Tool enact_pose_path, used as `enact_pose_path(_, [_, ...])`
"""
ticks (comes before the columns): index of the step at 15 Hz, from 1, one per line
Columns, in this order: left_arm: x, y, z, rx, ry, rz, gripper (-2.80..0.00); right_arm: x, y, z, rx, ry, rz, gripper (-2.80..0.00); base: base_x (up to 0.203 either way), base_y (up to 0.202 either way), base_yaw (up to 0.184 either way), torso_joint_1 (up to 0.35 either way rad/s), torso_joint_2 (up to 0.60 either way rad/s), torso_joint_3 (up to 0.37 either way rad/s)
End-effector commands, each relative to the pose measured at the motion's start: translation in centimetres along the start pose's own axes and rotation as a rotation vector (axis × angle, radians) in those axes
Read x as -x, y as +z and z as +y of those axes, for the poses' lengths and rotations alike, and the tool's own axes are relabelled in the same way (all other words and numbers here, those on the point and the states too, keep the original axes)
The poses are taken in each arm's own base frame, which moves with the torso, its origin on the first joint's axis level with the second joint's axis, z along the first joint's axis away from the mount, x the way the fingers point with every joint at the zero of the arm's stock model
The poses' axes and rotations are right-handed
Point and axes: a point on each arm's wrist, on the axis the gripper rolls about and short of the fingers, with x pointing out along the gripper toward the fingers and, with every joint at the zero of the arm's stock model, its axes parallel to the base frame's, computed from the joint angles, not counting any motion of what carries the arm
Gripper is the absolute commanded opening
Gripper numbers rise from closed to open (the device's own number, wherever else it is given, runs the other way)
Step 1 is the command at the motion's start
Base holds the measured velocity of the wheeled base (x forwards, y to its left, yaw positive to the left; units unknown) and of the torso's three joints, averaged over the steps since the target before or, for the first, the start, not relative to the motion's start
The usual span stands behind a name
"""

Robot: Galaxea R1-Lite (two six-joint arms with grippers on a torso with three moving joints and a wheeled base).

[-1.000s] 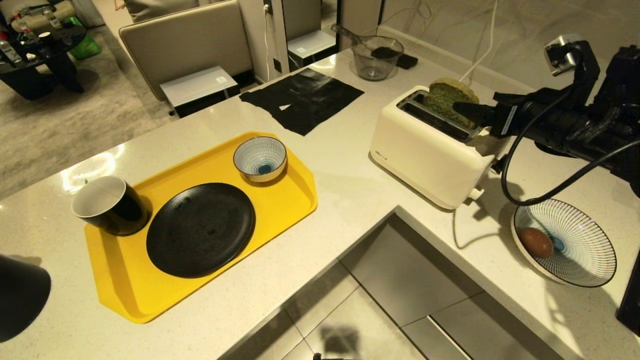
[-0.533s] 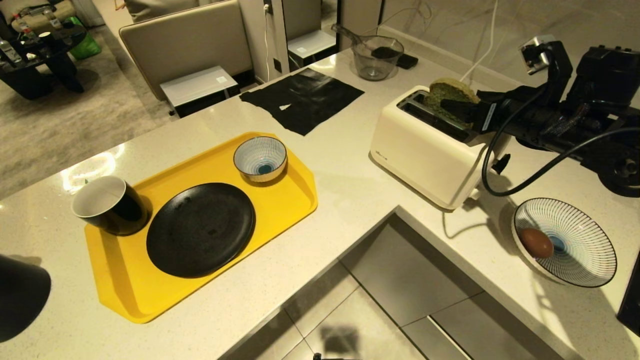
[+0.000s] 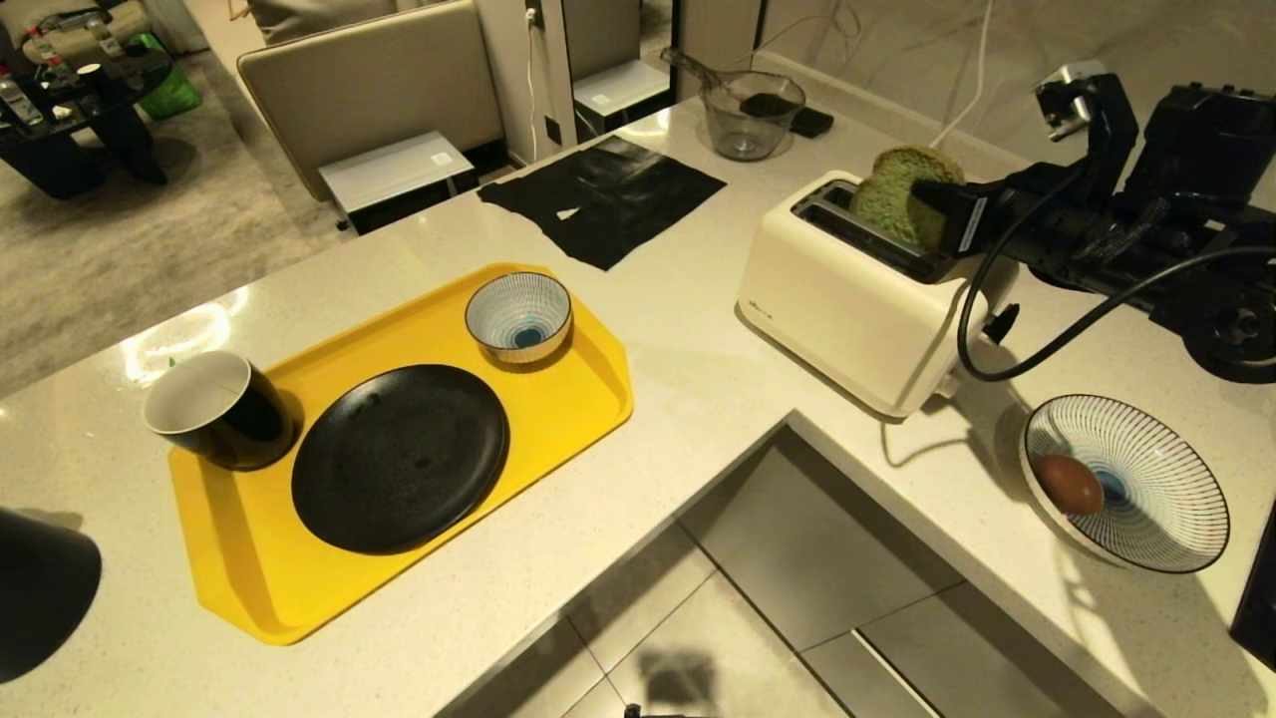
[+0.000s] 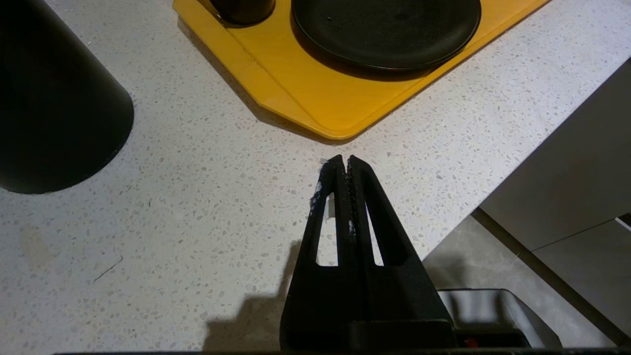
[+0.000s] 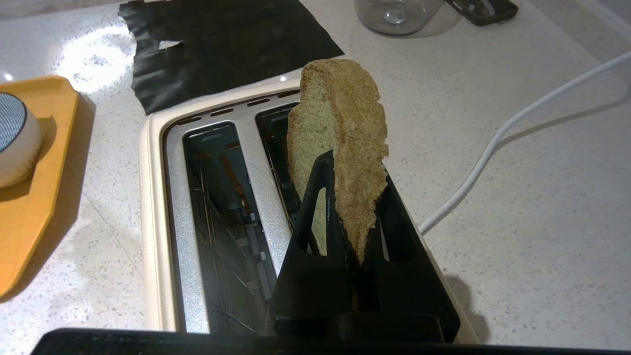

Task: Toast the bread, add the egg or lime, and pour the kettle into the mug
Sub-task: Put the baked bread on a plate

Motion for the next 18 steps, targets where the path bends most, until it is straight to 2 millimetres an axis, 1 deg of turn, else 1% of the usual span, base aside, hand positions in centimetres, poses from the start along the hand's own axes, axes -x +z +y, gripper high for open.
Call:
enact_pose_path(1, [0.0, 0.0, 0.0, 0.0, 0.002, 0.0, -2.8, 0.2, 0.2, 0.1, 0.033, -0.025, -0.004, -2.8, 0.0, 0.0, 0.0, 0.0, 0.0, 0.0])
enact_pose_path(3, [0.0, 0.0, 0.0, 0.0, 0.001, 0.0, -2.8, 0.5, 0.7, 0.1, 0.112, -0.047, -0.012, -2.8, 0.0, 0.0, 0.0, 0.0, 0.0, 0.0])
enact_pose_path(6, [0.0, 0.0, 0.0, 0.0, 0.001, 0.0, -2.8, 1.3, 1.8, 0.2, 0.126, -0.052, -0.037, -2.8, 0.0, 0.0, 0.0, 0.0, 0.0, 0.0])
enact_pose_path(8, [0.0, 0.0, 0.0, 0.0, 0.002, 0.0, -2.8, 2.1, 3.0, 0.3, 0.127, -0.056, -0.067, -2.8, 0.0, 0.0, 0.0, 0.0, 0.0, 0.0])
enact_pose_path(11, [0.0, 0.0, 0.0, 0.0, 0.002, 0.0, -2.8, 4.3, 5.9, 0.6, 0.115, -0.052, -0.101, -2.8, 0.0, 0.0, 0.0, 0.0, 0.0, 0.0])
enact_pose_path(13, [0.0, 0.0, 0.0, 0.0, 0.001, 0.0, -2.8, 6.0, 8.0, 1.2, 0.057, -0.032, -0.09, -2.8, 0.0, 0.0, 0.0, 0.0, 0.0, 0.0])
enact_pose_path(15, [0.0, 0.0, 0.0, 0.0, 0.001, 0.0, -2.8, 7.3, 9.3, 1.7, 0.01, -0.021, -0.109, -2.8, 0.0, 0.0, 0.0, 0.0, 0.0, 0.0])
enact_pose_path(18, [0.0, 0.0, 0.0, 0.0, 0.002, 0.0, -2.8, 8.7, 10.6, 1.9, -0.011, -0.026, -0.144, -2.8, 0.0, 0.0, 0.0, 0.0, 0.0, 0.0])
